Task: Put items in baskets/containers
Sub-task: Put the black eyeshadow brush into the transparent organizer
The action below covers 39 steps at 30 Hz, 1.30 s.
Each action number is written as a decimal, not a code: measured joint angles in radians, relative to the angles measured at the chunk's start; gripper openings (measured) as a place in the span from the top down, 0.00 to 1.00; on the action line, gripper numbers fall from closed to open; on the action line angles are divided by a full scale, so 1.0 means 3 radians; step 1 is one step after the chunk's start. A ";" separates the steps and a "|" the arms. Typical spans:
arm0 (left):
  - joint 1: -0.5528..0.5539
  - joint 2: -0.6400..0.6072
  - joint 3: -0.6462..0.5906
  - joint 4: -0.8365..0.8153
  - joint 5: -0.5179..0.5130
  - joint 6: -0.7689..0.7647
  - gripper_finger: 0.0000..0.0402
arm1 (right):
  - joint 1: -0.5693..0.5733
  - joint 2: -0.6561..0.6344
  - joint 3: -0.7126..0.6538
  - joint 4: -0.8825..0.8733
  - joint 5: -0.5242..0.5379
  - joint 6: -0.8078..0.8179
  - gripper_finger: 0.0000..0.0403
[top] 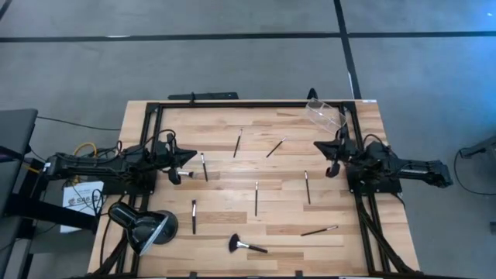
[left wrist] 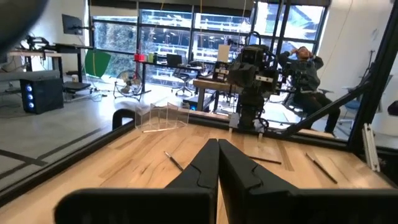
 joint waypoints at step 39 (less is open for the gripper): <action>0.0001 0.0106 0.0000 0.1006 0.0050 -0.0154 0.99 | 0.0329 0.0757 0.0000 0.0381 0.0469 0.1124 1.00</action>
